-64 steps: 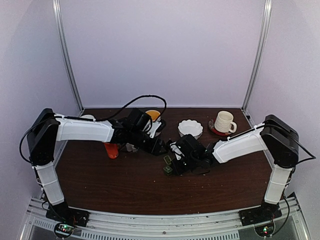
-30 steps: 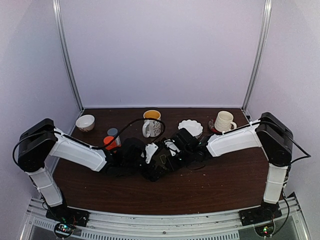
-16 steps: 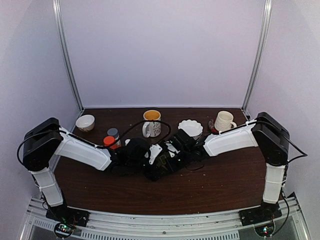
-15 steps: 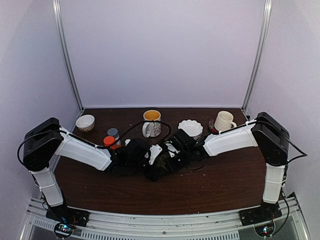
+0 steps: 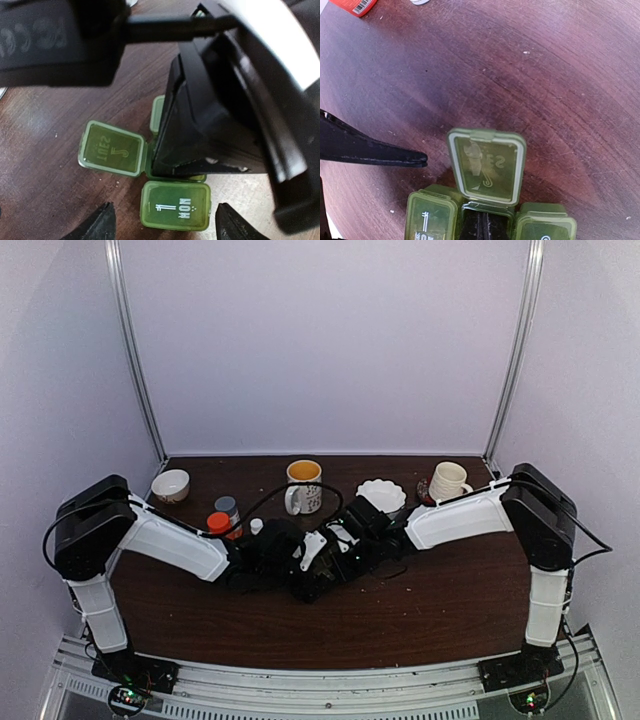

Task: Sort the pills into containers
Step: Open the lid of the pill container in the compartment.

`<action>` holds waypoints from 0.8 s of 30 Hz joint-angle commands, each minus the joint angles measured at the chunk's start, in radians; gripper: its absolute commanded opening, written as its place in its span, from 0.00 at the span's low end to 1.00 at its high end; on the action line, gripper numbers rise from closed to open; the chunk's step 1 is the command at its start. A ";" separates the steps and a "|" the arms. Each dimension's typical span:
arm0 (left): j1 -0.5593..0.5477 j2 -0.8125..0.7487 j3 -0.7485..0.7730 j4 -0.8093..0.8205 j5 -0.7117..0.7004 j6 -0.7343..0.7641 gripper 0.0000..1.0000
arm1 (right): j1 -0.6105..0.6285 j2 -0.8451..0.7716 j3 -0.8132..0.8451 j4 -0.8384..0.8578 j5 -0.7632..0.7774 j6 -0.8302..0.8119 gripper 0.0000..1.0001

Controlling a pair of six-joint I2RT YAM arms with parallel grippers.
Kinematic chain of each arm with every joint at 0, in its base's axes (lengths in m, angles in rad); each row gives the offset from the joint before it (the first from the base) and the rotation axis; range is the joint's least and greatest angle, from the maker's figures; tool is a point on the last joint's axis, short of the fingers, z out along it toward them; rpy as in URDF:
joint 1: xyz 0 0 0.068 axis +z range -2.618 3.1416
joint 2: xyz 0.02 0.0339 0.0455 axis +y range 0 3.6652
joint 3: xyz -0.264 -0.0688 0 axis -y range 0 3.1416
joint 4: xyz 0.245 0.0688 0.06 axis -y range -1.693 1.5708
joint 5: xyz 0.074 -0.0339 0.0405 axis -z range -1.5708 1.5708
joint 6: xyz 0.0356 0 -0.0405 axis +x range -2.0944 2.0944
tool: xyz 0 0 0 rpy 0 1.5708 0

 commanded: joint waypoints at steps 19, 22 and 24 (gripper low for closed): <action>0.069 0.007 -0.017 0.160 0.008 -0.069 0.58 | -0.004 0.038 0.014 -0.029 -0.025 -0.024 0.00; 0.089 0.008 -0.013 0.165 0.008 -0.084 0.57 | -0.004 0.041 0.015 -0.029 -0.028 -0.023 0.00; 0.106 0.013 -0.016 0.177 0.058 -0.102 0.55 | -0.004 0.040 0.016 -0.029 -0.027 -0.024 0.00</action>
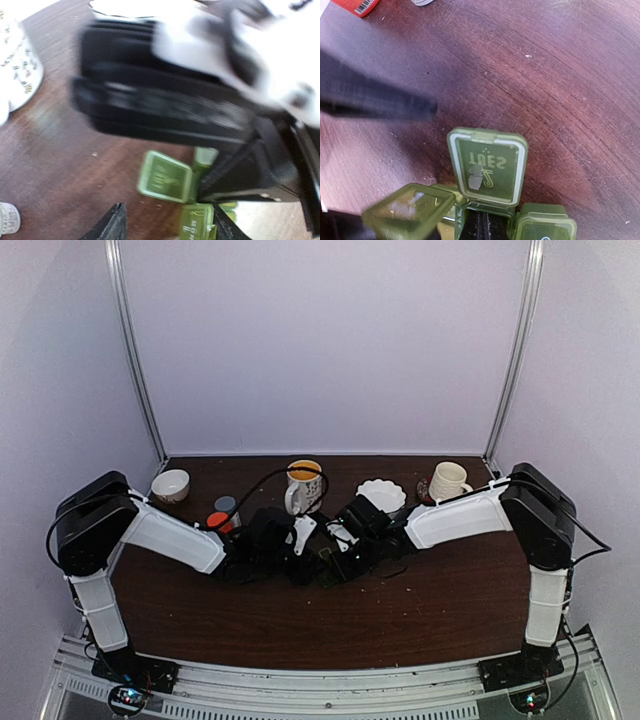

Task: Sort the pills into containers
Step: Open the lid of the pill container in the compartment.

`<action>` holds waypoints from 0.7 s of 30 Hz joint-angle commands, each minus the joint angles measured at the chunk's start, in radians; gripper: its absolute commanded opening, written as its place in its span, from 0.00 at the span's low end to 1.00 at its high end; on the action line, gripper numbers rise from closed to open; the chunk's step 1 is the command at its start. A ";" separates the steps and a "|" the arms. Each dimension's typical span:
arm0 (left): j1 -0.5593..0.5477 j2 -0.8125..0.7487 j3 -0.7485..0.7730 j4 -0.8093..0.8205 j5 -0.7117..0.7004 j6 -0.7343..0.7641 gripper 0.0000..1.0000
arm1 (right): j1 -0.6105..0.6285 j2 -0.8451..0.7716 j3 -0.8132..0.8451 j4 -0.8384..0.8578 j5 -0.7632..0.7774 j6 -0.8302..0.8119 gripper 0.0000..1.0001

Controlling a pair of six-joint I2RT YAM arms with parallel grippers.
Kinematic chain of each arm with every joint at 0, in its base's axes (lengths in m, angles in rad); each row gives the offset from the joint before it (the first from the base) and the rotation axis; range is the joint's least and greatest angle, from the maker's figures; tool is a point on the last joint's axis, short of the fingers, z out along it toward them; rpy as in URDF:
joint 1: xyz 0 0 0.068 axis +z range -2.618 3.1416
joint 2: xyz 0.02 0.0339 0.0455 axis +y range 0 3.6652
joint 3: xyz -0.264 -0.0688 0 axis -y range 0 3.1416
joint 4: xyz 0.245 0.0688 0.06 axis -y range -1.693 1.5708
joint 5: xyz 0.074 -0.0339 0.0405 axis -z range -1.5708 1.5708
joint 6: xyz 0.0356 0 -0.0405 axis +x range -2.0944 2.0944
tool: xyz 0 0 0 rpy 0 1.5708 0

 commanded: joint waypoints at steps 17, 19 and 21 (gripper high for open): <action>0.081 0.097 0.038 0.012 0.133 -0.124 0.54 | 0.002 0.030 0.012 -0.031 -0.016 -0.012 0.00; 0.081 0.080 0.035 0.016 0.138 -0.123 0.56 | 0.002 0.029 0.011 -0.030 -0.014 -0.011 0.00; 0.081 0.056 0.032 0.013 0.136 -0.121 0.60 | 0.002 0.025 0.010 -0.029 -0.014 -0.009 0.00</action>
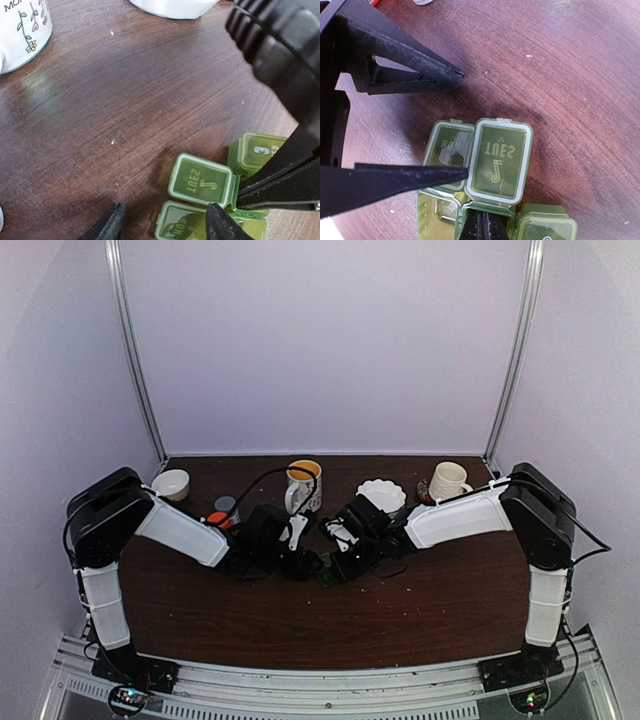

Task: Sort the pills into containers
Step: Open the lid of the pill container in the compartment, then hold the pill container at the center of the board.

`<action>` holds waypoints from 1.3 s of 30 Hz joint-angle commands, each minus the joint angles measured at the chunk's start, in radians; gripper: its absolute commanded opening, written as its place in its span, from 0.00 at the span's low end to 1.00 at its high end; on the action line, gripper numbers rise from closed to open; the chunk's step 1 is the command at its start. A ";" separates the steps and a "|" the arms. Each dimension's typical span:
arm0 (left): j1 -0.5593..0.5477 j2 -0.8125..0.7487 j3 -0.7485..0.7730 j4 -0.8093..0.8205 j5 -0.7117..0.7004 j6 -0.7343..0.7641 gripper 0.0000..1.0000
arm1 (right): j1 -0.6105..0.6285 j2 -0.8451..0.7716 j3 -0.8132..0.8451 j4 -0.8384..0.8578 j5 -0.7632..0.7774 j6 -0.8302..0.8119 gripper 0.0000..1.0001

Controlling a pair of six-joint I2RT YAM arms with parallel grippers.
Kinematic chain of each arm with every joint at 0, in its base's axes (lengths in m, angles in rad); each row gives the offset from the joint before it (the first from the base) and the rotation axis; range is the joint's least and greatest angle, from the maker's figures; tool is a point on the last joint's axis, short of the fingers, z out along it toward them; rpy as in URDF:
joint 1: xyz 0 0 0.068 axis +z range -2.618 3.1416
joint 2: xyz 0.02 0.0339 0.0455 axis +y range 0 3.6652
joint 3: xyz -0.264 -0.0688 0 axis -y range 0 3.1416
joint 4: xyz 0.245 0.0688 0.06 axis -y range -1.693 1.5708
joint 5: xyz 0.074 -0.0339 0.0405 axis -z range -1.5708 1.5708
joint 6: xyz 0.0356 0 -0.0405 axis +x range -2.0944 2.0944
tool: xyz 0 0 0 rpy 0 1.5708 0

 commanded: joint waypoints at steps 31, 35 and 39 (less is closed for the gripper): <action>-0.052 -0.144 0.077 -0.266 -0.016 -0.061 0.70 | -0.004 -0.218 -0.065 -0.007 0.087 0.038 0.02; -0.082 -0.118 0.171 -0.425 -0.111 -0.048 0.70 | -0.013 -0.240 -0.118 0.006 0.086 0.038 0.03; -0.092 -0.103 0.196 -0.462 -0.134 -0.055 0.74 | -0.026 -0.269 -0.173 0.034 0.091 0.044 0.12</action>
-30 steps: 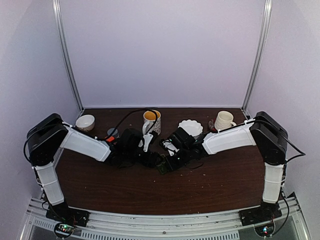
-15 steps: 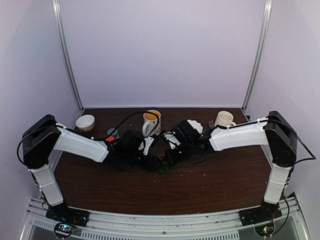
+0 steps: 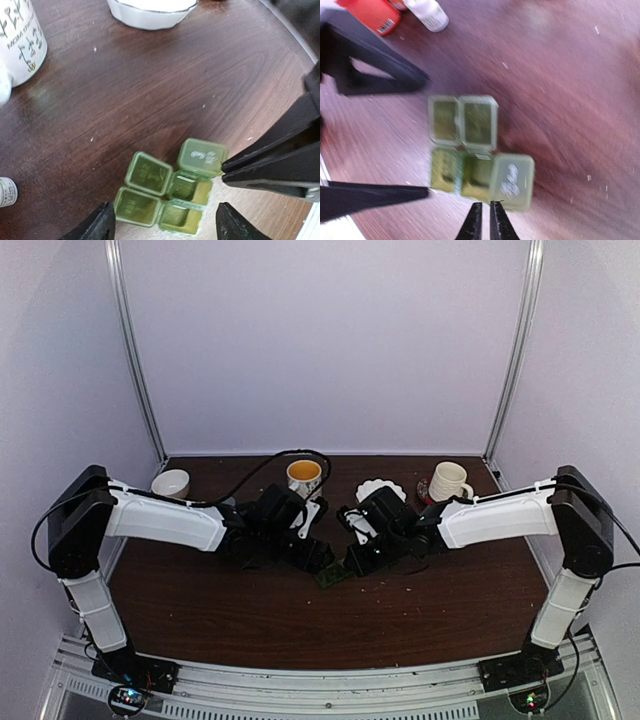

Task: Sort the pills into containers
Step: Hold the pill container at the center of the board.

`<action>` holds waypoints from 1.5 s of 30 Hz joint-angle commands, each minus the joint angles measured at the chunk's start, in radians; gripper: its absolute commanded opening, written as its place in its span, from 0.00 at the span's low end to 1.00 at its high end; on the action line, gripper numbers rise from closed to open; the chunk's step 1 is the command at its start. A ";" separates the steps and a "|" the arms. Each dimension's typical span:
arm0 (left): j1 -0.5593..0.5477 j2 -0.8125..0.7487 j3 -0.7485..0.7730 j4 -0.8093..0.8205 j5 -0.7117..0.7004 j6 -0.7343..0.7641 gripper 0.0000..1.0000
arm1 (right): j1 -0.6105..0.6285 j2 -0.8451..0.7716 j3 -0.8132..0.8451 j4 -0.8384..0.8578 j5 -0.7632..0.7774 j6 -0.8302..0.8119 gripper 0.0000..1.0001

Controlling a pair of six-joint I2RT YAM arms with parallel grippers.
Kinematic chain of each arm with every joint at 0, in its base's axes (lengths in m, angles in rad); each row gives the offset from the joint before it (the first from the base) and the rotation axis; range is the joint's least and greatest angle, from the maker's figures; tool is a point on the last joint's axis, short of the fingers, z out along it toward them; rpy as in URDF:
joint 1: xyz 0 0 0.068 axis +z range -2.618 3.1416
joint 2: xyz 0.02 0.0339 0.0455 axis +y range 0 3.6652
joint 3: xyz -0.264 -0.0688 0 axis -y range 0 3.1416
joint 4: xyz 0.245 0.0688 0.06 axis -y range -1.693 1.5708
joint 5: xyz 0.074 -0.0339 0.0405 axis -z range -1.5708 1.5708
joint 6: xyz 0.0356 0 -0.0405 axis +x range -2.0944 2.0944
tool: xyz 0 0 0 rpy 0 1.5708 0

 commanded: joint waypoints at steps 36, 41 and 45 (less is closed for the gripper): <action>-0.037 -0.033 0.066 -0.118 0.022 -0.045 0.45 | -0.095 -0.068 -0.159 0.114 0.006 0.011 0.10; -0.075 0.011 0.119 -0.111 0.064 -0.093 0.25 | -0.105 -0.028 -0.144 0.136 -0.034 0.015 0.10; -0.084 0.065 0.163 -0.140 0.036 -0.103 0.14 | -0.109 -0.025 -0.144 0.151 -0.044 0.020 0.10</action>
